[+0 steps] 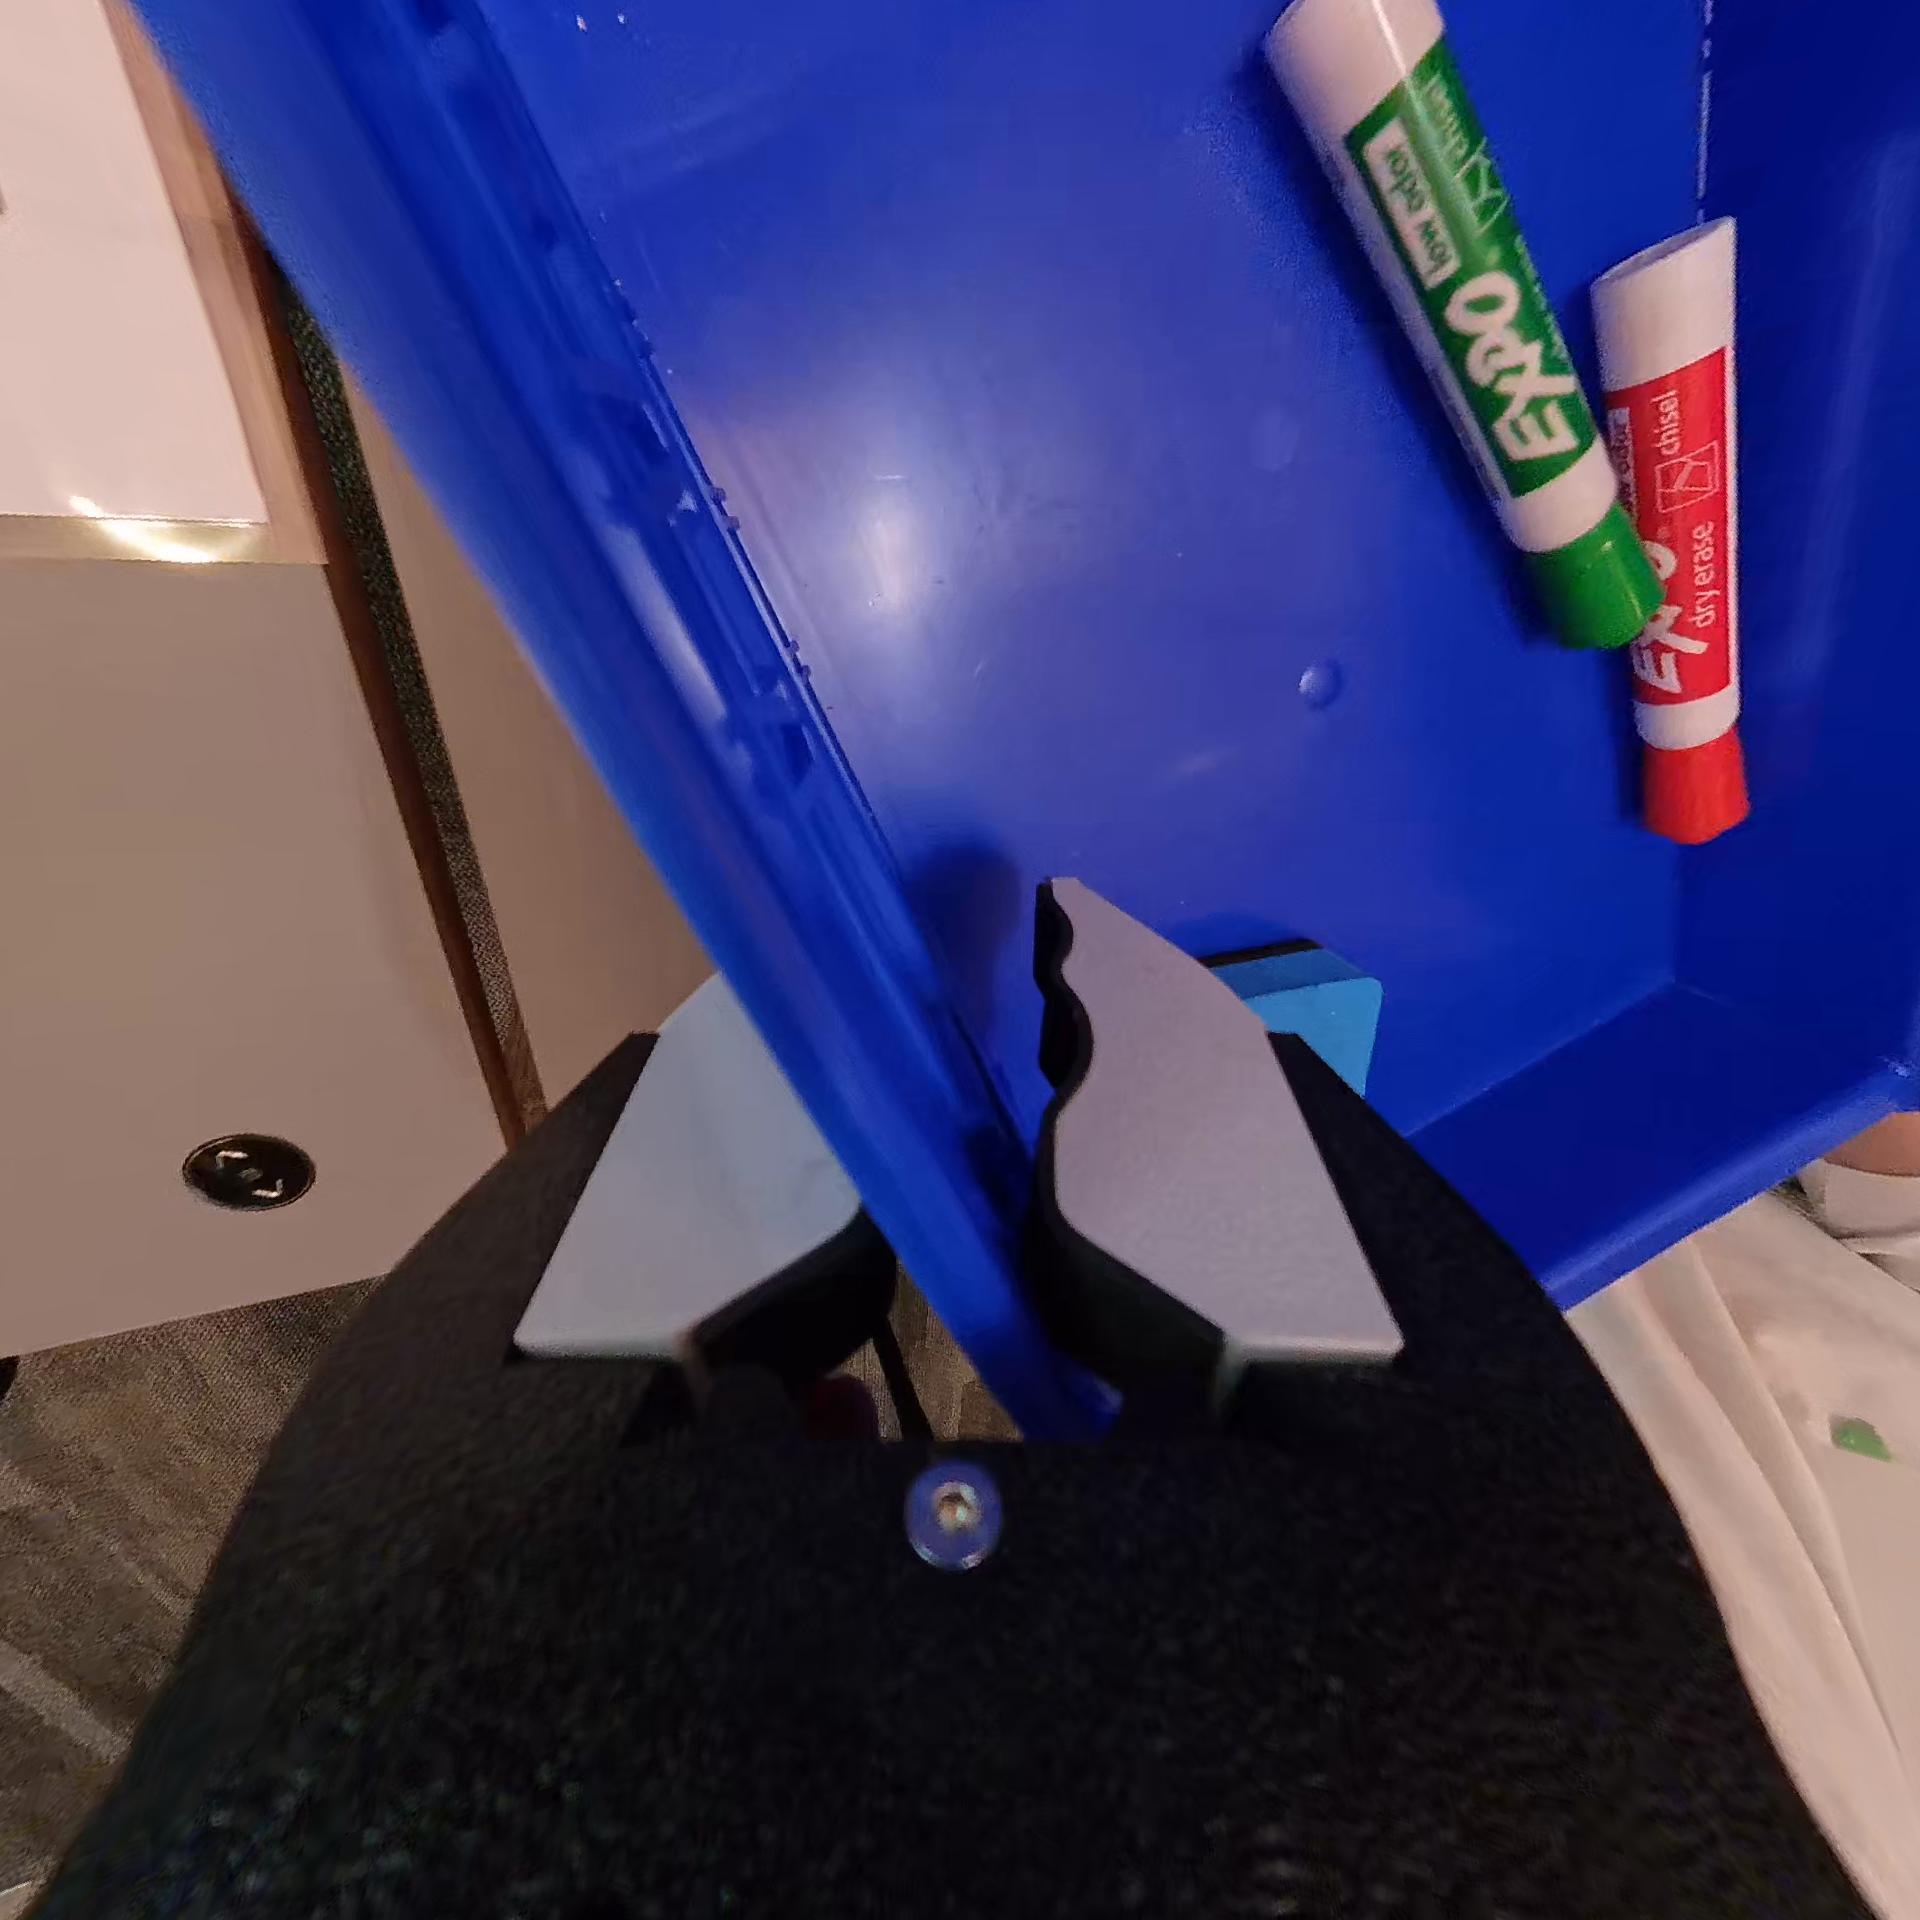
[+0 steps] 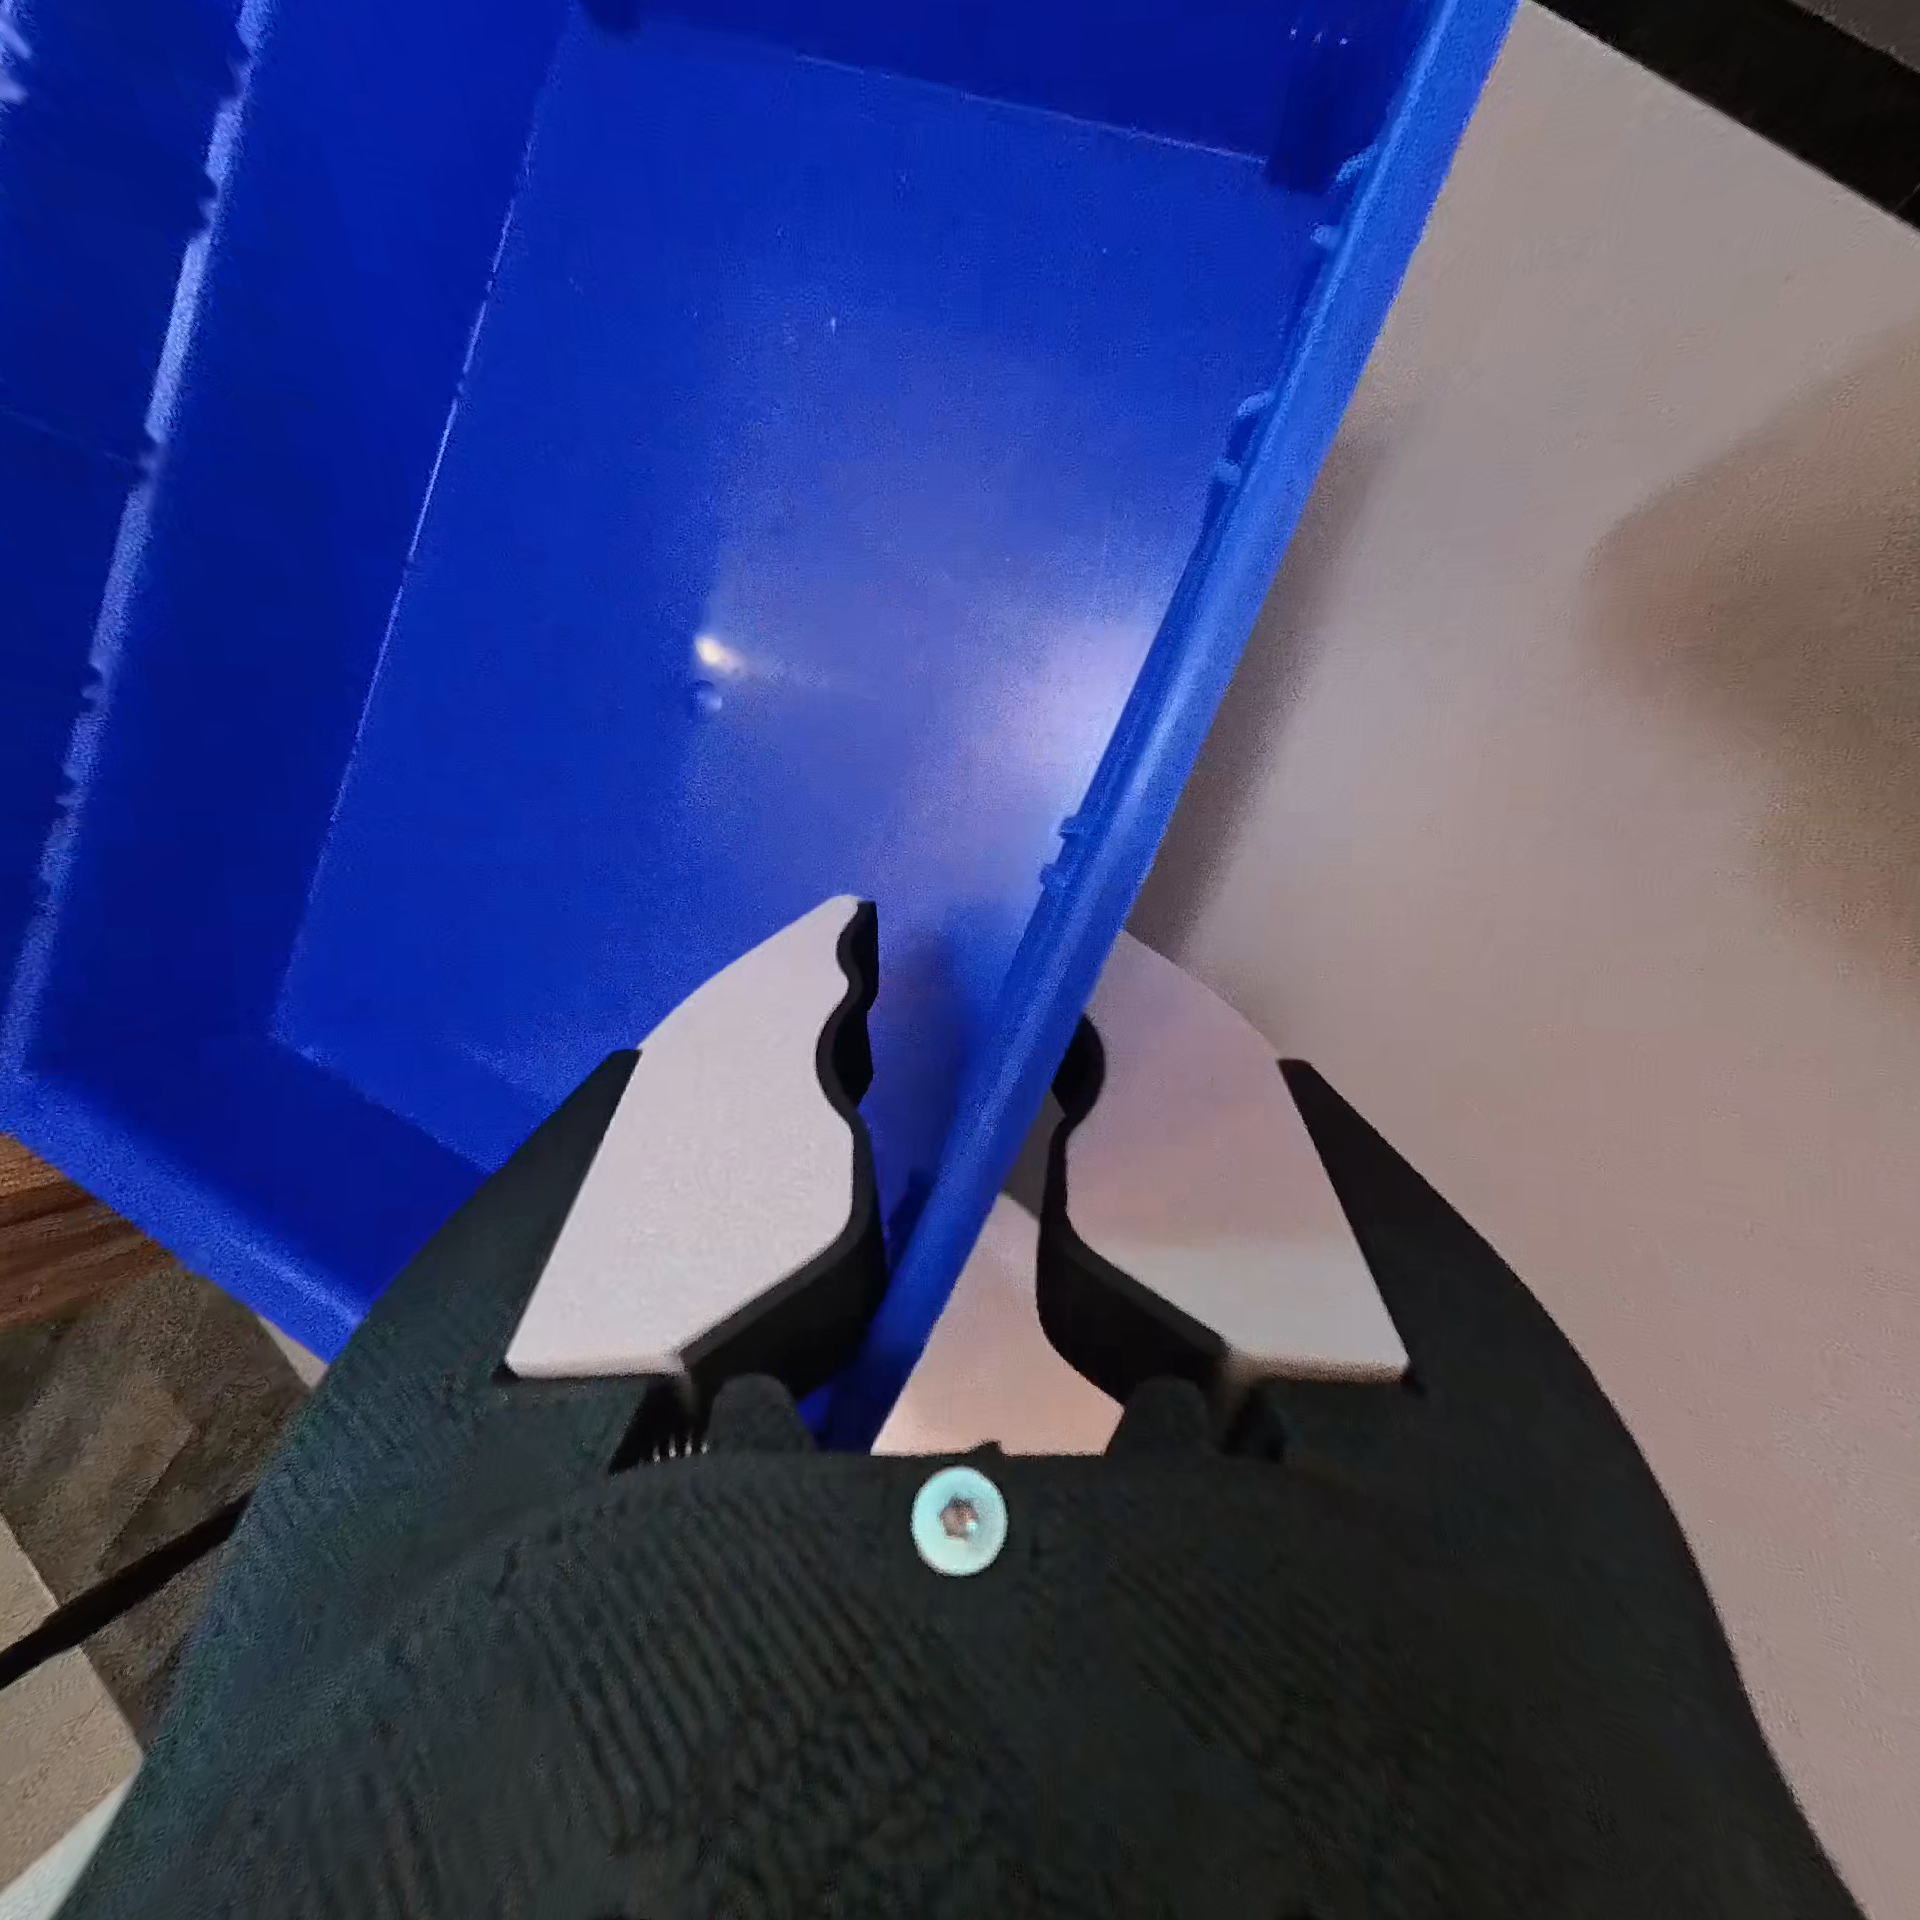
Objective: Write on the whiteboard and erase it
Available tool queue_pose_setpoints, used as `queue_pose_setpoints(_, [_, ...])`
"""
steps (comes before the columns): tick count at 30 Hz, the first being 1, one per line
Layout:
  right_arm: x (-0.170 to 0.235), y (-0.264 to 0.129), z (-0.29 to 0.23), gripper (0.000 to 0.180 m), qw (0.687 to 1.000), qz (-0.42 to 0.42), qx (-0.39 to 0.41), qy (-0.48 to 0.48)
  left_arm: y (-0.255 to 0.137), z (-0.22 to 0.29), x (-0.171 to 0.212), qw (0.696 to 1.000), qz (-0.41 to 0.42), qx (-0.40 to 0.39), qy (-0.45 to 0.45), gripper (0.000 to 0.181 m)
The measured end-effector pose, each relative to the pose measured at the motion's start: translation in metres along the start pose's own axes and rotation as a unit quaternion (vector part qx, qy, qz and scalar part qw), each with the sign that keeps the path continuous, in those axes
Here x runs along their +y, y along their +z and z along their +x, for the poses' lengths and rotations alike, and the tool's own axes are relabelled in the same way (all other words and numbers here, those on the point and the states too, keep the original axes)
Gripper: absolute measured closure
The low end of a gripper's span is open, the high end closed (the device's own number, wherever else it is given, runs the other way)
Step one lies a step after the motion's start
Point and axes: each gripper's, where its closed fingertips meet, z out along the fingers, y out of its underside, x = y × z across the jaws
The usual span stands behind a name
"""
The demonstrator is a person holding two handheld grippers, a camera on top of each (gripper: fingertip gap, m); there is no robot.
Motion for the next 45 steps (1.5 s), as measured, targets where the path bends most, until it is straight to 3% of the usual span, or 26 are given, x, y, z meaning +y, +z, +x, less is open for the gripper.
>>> queue_pose_setpoints(6, [0.056, -0.062, 0.001, 0.148, 0.999, 0.015, -0.013, -0.028, -0.020, 0.005, -0.005, 1.000, 0.019, 0.003, 0.009, 0.156])
queue_pose_setpoints(12, [0.157, -0.111, 0.037, 0.146, 0.997, -0.014, 0.035, -0.070, -0.004, 0.030, -0.020, 0.999, 0.010, 0.008, 0.037, 0.156])
queue_pose_setpoints(19, [0.269, -0.187, 0.129, 0.144, 0.999, 0.009, 0.049, 0.018, 0.049, 0.070, -0.043, 0.996, -0.033, 0.016, 0.079, 0.156])
queue_pose_setpoints(23, [0.312, -0.243, 0.202, 0.146, 0.990, 0.039, 0.098, 0.094, 0.079, 0.091, -0.060, 0.993, -0.050, 0.021, 0.102, 0.156])
queue_pose_setpoints(28, [0.326, -0.320, 0.294, 0.144, 0.968, 0.084, 0.204, 0.119, 0.110, 0.116, -0.084, 0.991, -0.056, 0.025, 0.115, 0.156])
queue_pose_setpoints(32, [0.329, -0.352, 0.364, 0.144, 0.957, 0.093, 0.247, 0.118, 0.128, 0.126, -0.104, 0.990, -0.048, 0.008, 0.129, 0.155])
queue_pose_setpoints(38, [0.332, -0.342, 0.446, 0.145, 0.955, 0.103, 0.226, 0.163, 0.151, 0.132, -0.121, 0.988, -0.059, -0.012, 0.142, 0.155])
queue_pose_setpoints(45, [0.314, -0.326, 0.495, 0.147, 0.956, 0.099, 0.209, 0.178, 0.159, 0.131, -0.145, 0.987, -0.050, -0.026, 0.152, 0.155])
